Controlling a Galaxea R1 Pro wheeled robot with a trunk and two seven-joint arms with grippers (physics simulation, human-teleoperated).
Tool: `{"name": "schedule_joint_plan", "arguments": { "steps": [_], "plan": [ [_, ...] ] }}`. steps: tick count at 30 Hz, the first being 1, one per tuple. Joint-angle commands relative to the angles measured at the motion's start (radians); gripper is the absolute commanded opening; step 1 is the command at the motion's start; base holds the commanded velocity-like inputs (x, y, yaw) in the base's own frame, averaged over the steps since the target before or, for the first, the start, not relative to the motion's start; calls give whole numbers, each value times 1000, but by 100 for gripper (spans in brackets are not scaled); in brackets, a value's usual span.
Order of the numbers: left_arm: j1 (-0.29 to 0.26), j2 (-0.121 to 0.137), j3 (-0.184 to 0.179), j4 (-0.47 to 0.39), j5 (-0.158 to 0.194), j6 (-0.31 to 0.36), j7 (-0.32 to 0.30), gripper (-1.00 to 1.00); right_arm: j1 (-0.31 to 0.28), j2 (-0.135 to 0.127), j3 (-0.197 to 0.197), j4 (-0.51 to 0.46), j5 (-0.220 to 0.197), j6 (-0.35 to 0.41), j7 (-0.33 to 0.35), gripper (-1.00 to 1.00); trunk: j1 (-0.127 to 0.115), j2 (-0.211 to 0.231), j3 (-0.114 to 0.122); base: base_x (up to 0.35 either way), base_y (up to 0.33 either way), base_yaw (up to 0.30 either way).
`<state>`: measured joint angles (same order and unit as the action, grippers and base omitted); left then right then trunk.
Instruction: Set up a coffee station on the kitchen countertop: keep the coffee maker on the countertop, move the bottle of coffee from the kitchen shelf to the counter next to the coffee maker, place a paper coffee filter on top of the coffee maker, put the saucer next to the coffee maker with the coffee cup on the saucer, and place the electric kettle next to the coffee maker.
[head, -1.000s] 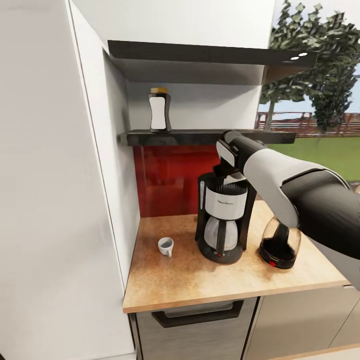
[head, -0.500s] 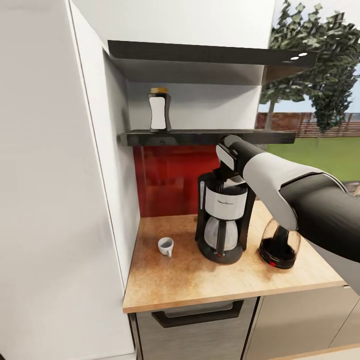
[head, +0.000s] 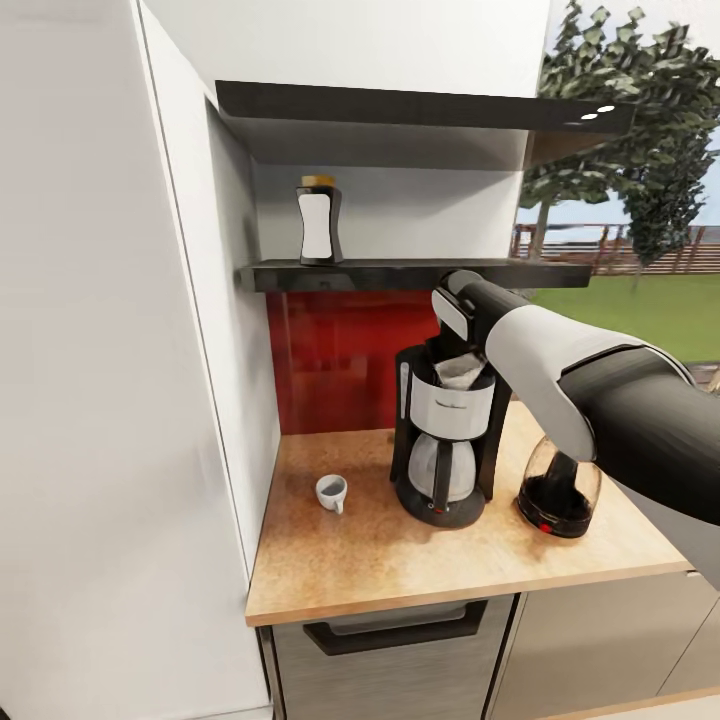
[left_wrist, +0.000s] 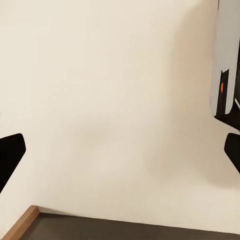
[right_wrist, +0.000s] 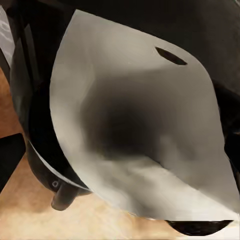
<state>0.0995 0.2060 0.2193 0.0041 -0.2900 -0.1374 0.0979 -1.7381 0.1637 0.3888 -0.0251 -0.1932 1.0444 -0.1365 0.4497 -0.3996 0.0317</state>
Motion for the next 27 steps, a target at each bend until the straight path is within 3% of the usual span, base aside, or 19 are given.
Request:
{"name": "schedule_joint_plan", "arguments": {
  "steps": [1,27],
  "plan": [
    [0,0,8,0,-11,-4,3,100,0,0,2,-1,-11,3,-9,100,0,0,0,0,0,0],
    [0,1,8,0,-11,-4,3,100,0,0,1,-3,-11,3,-9,100,0,0,0,0,0,0]
  ]
}}
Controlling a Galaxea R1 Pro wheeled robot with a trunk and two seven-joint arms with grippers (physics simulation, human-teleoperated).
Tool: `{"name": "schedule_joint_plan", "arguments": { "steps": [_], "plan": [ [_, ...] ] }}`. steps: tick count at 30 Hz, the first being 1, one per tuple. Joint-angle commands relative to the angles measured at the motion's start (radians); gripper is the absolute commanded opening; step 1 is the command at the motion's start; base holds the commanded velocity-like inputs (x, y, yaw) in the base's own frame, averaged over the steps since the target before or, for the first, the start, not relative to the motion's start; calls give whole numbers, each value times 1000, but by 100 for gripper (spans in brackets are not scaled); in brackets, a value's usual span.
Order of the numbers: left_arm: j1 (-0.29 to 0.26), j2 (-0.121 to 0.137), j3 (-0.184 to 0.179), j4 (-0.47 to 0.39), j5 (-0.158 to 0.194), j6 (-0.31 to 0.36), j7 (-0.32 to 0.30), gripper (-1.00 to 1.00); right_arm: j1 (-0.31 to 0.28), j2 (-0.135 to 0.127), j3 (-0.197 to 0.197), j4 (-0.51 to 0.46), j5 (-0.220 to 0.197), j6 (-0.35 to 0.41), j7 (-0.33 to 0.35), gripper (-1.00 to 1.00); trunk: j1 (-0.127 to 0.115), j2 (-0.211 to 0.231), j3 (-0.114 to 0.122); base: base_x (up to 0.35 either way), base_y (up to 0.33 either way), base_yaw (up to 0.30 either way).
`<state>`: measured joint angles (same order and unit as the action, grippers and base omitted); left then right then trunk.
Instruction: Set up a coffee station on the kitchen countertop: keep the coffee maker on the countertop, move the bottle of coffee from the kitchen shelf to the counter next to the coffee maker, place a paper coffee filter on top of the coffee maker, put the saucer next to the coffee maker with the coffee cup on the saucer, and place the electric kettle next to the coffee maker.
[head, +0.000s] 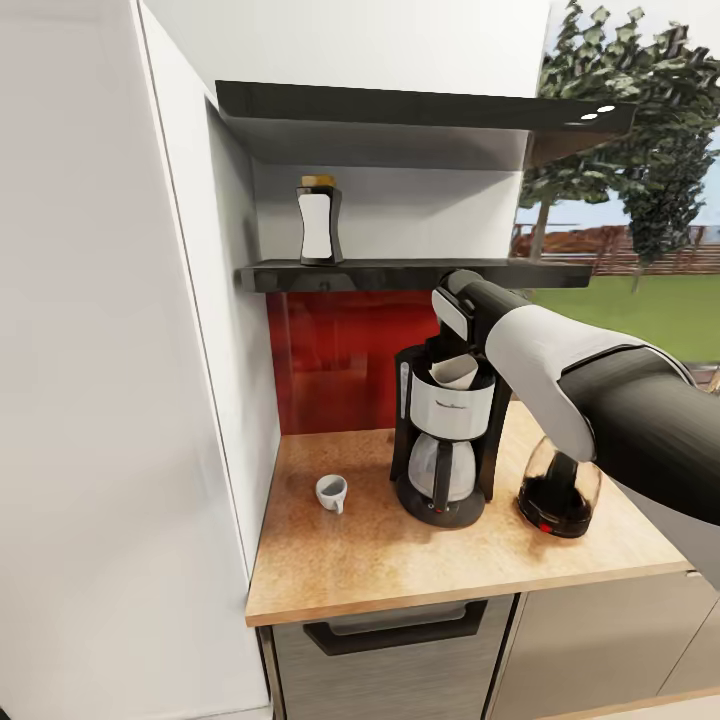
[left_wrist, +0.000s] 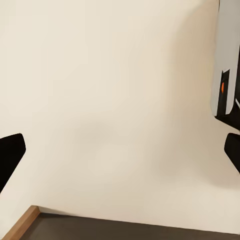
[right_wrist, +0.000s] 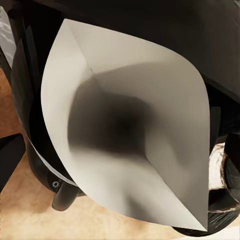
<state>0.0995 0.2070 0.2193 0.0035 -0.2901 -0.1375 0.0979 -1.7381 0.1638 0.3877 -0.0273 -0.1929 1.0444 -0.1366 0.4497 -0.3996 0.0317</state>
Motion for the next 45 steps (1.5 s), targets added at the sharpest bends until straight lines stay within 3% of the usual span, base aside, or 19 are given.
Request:
{"name": "schedule_joint_plan", "arguments": {
  "steps": [1,12,45],
  "plan": [
    [0,0,8,0,-11,-4,3,100,0,0,2,-2,-11,3,-9,100,0,0,0,0,0,0],
    [0,1,8,-1,-11,-4,3,100,0,0,0,-11,-11,3,-9,100,0,0,0,-94,-46,0],
    [-1,0,9,-5,-11,-4,3,100,1,4,3,-2,-11,3,-9,100,0,0,0,-332,-5,0]
  ]
}}
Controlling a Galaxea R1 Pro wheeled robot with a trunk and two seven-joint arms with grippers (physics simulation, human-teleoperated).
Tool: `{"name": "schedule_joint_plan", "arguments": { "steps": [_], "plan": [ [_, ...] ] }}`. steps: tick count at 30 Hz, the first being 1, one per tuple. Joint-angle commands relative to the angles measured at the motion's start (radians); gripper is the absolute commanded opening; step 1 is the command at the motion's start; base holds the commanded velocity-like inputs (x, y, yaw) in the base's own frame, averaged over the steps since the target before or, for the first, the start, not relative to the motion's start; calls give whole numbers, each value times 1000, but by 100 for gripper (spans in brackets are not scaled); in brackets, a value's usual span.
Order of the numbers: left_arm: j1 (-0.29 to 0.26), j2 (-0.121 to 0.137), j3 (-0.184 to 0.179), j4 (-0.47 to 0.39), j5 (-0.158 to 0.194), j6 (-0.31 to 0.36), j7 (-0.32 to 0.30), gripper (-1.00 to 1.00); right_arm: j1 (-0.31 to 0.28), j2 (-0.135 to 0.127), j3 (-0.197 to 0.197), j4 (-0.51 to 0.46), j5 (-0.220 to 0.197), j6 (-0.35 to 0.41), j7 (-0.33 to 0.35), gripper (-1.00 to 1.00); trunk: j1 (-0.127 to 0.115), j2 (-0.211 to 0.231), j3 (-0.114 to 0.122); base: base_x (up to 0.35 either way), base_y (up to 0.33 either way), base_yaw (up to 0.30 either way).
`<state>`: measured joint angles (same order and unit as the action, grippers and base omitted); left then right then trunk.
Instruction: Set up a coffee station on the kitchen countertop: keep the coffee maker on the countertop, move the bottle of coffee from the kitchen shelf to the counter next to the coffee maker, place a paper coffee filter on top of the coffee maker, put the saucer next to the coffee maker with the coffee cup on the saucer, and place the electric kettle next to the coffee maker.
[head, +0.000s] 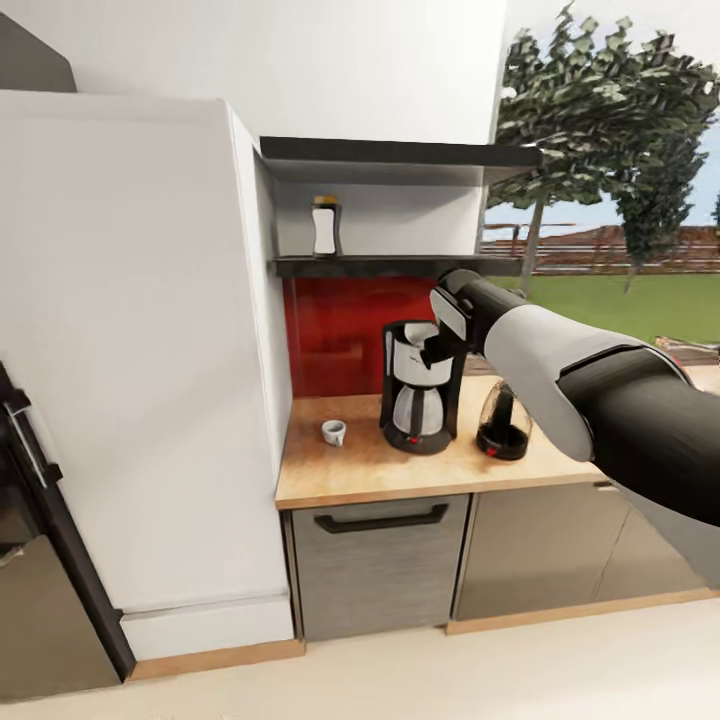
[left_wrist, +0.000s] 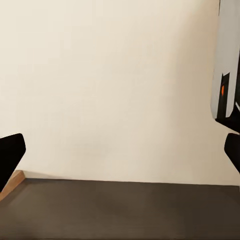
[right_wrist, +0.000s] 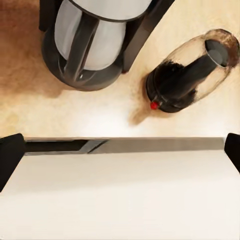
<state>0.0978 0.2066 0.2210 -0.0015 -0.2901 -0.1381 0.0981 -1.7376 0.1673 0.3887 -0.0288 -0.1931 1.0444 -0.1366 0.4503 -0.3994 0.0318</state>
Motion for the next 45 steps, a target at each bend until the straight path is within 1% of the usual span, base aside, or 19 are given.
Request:
{"name": "schedule_joint_plan", "arguments": {
  "steps": [1,3,9,10,12,13,15,21,23,24,25,27,28,30,33,35,38,40,45],
  "plan": [
    [0,0,7,0,-11,-4,3,100,6,1,2,0,-11,3,-9,100,0,-1,0,-337,0,0],
    [0,0,8,-1,-11,-4,3,100,46,0,2,1,-11,3,-9,100,0,-1,0,-267,0,0],
    [-3,-1,8,-8,-13,-14,5,100,237,-5,1,-1,-14,-8,-12,100,0,-1,0,-46,0,0],
    [-4,-1,9,-9,-13,-15,5,100,251,-7,1,-2,-14,-15,-12,100,0,-1,0,-8,0,0],
    [-7,-1,10,-11,-13,-16,5,100,302,-14,1,-3,-15,-72,-13,100,0,-1,0,-4,0,0],
    [-9,0,10,-12,-13,-18,4,100,341,-16,1,-1,-15,-157,-13,100,0,-1,0,-1,0,0],
    [-10,0,10,-13,-12,-20,4,100,375,-18,1,-1,-15,-228,-14,100,0,-1,0,0,0,0],
    [-12,1,11,-16,-12,-21,4,100,440,-17,1,0,-17,-324,-14,100,0,-1,0,0,0,0],
    [-12,1,11,-17,-12,-21,4,100,465,-17,1,0,-17,-380,-14,100,0,-1,0,0,0,0],
    [-12,1,12,-17,-12,-22,4,100,478,-17,1,0,-17,-416,-14,100,0,-1,0,0,0,0],
    [-13,1,12,-17,-11,-23,5,100,528,-19,0,0,-16,-562,-18,100,0,-1,0,0,0,0],
    [-13,1,12,-17,-11,-23,5,100,557,-20,0,0,-16,-657,-37,100,0,-1,0,0,0,0],
    [-13,0,12,-17,-11,-24,5,100,600,-21,1,0,-15,-798,-96,100,0,-1,0,0,0,0],
    [-13,0,12,-17,-11,-26,5,100,638,-21,1,0,-14,-893,-157,100,0,-1,0,0,0,0],
    [-13,-1,12,-17,-11,-26,5,100,702,-20,2,0,-13,-1000,-243,100,0,-1,0,0,0,0],
    [-13,-3,12,-17,-12,-26,5,100,772,-20,1,0,-13,-1046,-285,100,0,-1,0,0,0,0],
    [-14,-6,12,-17,-12,-26,5,100,855,-20,1,0,-15,-1097,-300,100,0,-1,0,0,0,0],
    [-13,-10,12,-17,-12,-26,4,100,963,-21,1,1,-14,-1242,-305,100,0,-1,0,0,0,0],
    [-15,-14,13,-18,-11,-26,4,100,1077,-22,0,1,-15,-1336,-307,100,0,-1,0,0,0,0]
  ]
}}
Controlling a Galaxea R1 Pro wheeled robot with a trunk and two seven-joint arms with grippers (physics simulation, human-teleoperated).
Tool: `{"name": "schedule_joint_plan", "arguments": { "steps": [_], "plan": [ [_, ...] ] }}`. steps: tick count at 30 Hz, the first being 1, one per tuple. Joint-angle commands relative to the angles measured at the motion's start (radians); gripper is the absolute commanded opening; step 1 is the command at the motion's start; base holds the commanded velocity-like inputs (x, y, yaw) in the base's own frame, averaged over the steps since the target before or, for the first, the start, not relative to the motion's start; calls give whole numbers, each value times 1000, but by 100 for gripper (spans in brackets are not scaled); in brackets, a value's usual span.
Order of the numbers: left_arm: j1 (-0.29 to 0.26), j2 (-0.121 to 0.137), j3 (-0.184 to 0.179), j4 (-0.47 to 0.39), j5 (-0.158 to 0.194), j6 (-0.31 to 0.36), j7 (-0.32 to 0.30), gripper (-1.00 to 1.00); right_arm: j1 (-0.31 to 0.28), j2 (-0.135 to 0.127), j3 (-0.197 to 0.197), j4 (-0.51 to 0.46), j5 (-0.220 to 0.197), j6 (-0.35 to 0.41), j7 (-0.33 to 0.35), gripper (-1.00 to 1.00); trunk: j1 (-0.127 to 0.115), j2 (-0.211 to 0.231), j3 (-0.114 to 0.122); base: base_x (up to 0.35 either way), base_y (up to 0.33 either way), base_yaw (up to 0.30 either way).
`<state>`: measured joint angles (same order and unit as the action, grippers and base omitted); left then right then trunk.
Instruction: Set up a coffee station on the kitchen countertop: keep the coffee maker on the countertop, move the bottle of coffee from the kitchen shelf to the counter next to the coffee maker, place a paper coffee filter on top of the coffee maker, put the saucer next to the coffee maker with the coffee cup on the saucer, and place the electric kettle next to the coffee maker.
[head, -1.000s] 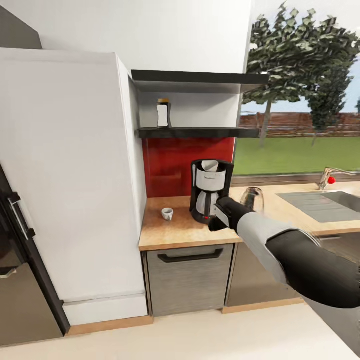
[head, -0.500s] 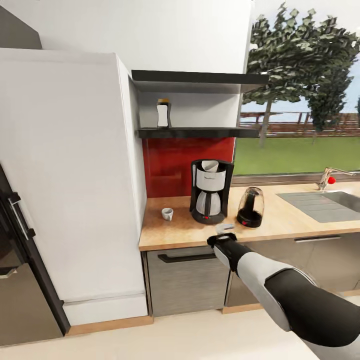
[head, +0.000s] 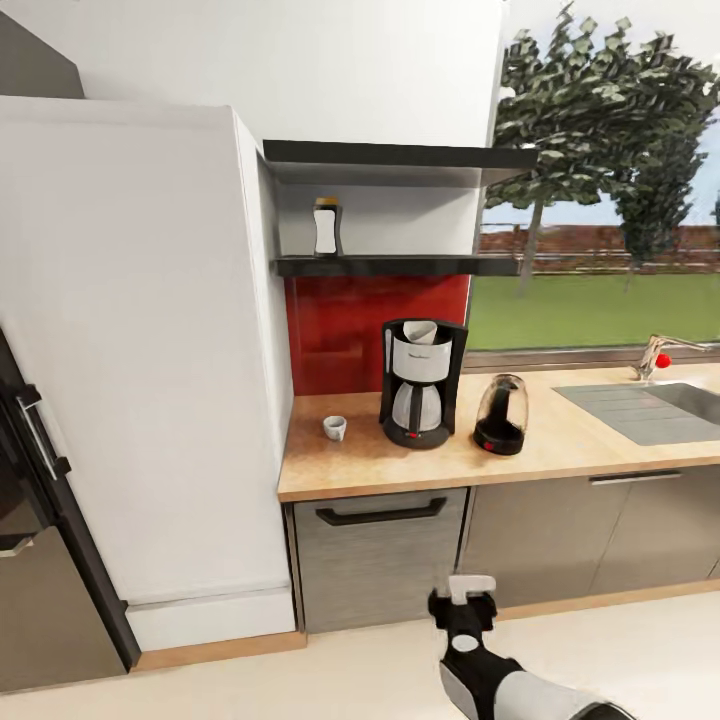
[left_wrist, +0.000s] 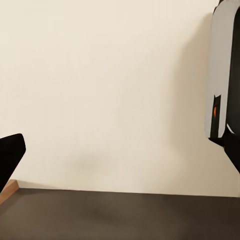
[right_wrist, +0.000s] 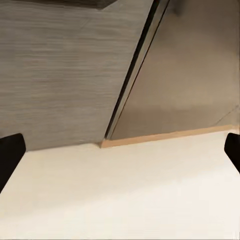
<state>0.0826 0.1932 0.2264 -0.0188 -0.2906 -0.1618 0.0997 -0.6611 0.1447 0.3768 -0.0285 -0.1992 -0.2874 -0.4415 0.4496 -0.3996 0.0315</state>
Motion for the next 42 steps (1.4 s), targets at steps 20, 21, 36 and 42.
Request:
{"name": "schedule_joint_plan", "arguments": {
  "steps": [20,21,36,42],
  "plan": [
    [-1,-5,6,-2,-13,6,2,100,310,-304,4,2,-91,-15,494,100,0,0,0,0,0,0],
    [-1,-5,5,-1,-14,8,2,100,319,-307,5,2,-94,-15,498,100,0,0,0,0,0,0],
    [-1,-6,8,-1,-13,16,3,100,330,-286,6,-2,-100,-13,512,100,0,0,0,222,-21,0],
    [-1,-7,8,-1,-12,18,9,100,330,-284,5,-1,-101,-13,512,100,0,0,0,279,-195,0]
  ]
}}
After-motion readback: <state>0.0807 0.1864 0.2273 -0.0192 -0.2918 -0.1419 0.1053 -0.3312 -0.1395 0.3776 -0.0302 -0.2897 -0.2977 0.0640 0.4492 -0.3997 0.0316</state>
